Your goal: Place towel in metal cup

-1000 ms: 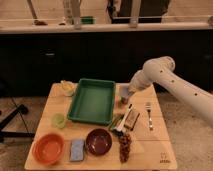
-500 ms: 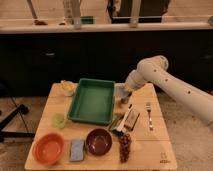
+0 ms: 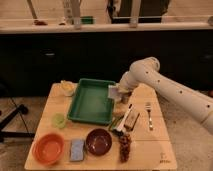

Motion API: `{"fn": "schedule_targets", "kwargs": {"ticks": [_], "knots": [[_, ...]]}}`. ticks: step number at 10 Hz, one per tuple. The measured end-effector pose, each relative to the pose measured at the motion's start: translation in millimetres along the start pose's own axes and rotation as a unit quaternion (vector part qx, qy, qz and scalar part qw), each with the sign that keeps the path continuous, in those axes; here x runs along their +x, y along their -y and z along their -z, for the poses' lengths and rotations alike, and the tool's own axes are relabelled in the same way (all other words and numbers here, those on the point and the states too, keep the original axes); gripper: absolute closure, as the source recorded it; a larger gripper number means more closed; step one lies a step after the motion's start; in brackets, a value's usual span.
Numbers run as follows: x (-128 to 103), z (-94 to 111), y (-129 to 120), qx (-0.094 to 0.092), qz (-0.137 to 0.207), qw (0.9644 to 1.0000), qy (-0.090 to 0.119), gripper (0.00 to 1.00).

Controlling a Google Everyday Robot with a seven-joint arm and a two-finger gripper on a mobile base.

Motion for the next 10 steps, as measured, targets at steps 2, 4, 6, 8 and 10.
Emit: {"fn": "schedule_targets", "kwargs": {"ticks": [2, 4, 6, 8, 10], "knots": [[9.5, 2.3, 1.8, -0.005, -0.03, 0.9995, 0.003, 1.0], [23.3, 1.3, 4.5, -0.01, -0.059, 0.9982, 0.001, 1.0], [31.3, -2.3, 5.6, -0.015, -0.075, 0.9971, 0.001, 1.0], [39.8, -12.1, 7.5, -0.026, -0.093, 0.9953, 0.004, 1.0], [45.4, -19.0, 10.1, -0.032, -0.102, 0.9943, 0.003, 1.0]]}}
